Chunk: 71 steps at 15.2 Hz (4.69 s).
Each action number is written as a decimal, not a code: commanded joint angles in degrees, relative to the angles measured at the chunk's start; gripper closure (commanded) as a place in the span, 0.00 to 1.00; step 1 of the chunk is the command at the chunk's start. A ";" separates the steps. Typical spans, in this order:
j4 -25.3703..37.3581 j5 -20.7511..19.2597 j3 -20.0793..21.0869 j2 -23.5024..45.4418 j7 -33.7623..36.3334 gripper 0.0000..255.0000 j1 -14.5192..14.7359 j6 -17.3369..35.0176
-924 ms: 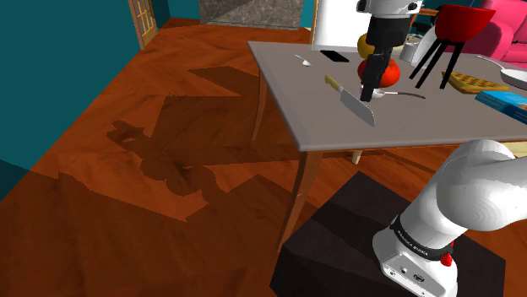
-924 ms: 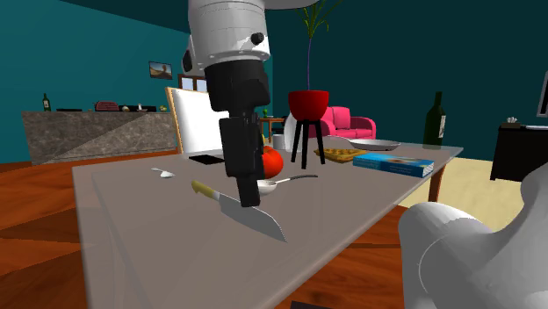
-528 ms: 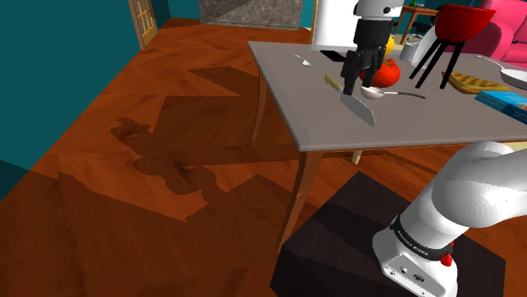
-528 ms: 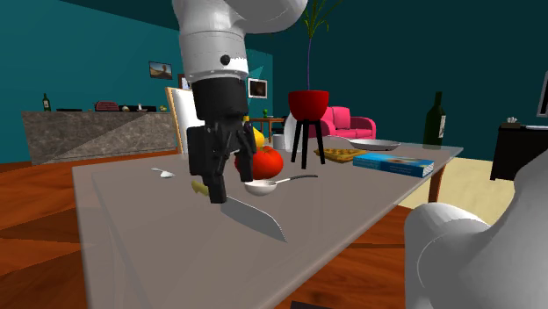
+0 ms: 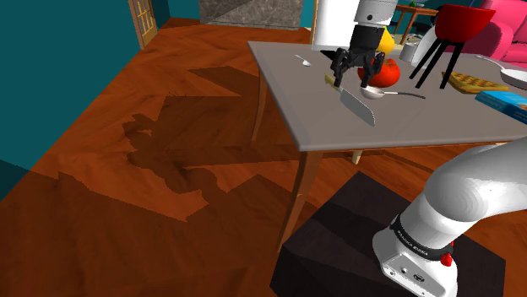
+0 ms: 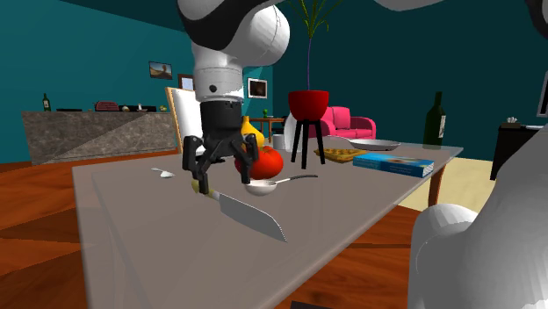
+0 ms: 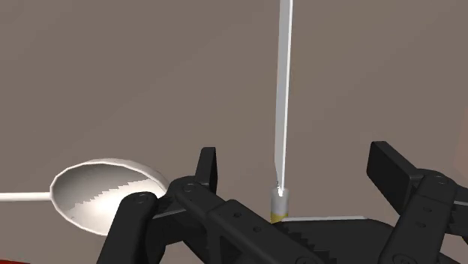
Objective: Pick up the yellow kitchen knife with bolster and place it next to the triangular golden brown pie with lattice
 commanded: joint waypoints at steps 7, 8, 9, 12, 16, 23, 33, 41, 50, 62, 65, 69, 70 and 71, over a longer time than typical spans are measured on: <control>-5.61 0.24 0.05 -0.05 0.79 0.00 -0.28 5.68; -5.60 0.24 0.04 -0.04 0.79 0.00 -0.28 5.69; -5.60 0.24 0.04 -0.03 0.79 0.00 -0.27 5.69; -5.60 0.24 0.05 -0.03 0.79 0.00 -0.27 5.69; -5.59 0.24 0.04 -0.03 0.78 1.00 -0.28 5.68; -5.59 0.24 0.05 -0.04 0.79 1.00 -0.27 5.67; 1.13 0.23 0.10 -0.30 1.12 1.00 -0.24 -1.30; 7.80 0.26 0.12 0.33 1.40 1.00 -0.18 -7.33; 13.69 -1.53 -3.09 2.10 -2.65 1.00 -1.50 -11.58; 23.15 -6.32 -15.86 11.38 -20.05 1.00 -6.37 -11.65; 26.99 -6.41 -19.04 15.14 -24.66 1.00 -7.53 -11.70; 33.17 -5.46 -23.24 21.19 -31.09 1.00 -9.31 -12.04; 34.93 -5.00 -24.26 22.90 -32.75 1.00 -9.84 -12.19; 36.79 -4.45 -25.29 24.70 -34.44 1.00 -10.40 -12.39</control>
